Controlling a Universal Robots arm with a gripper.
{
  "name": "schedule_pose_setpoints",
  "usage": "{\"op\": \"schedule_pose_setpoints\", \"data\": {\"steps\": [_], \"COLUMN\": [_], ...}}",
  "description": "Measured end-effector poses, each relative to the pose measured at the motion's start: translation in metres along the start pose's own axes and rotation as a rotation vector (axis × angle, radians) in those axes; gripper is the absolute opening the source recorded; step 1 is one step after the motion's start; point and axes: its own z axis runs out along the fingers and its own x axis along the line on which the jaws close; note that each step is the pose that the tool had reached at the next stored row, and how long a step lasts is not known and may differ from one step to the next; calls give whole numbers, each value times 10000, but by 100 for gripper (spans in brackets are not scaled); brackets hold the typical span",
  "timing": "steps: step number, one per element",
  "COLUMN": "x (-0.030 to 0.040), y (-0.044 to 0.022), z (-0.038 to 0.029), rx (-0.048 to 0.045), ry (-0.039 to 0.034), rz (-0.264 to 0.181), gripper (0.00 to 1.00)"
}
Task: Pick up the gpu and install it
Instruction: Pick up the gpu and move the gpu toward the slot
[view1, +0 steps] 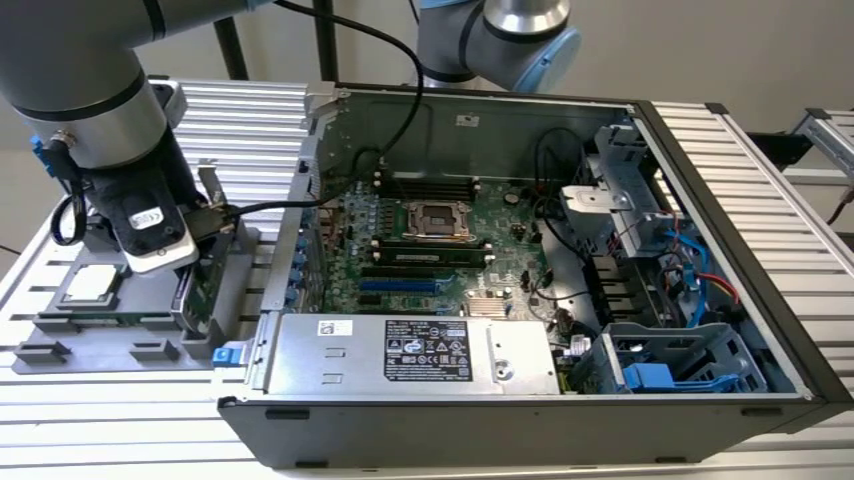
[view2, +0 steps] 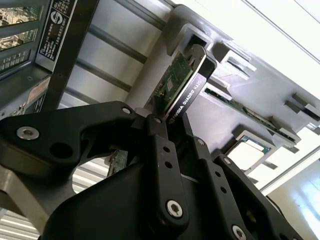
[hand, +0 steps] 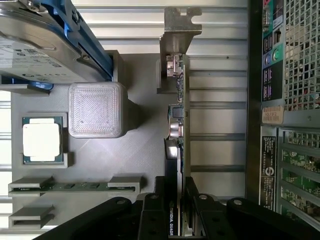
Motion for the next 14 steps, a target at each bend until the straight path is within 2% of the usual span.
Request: {"op": "schedule_pose_setpoints", "data": {"steps": [6, 14], "x": [0, 0], "y": [1, 6], "z": [-19, -102], "rx": [0, 0], "ry": [0, 0], "rz": [-1, 0], "gripper": [0, 0]}}
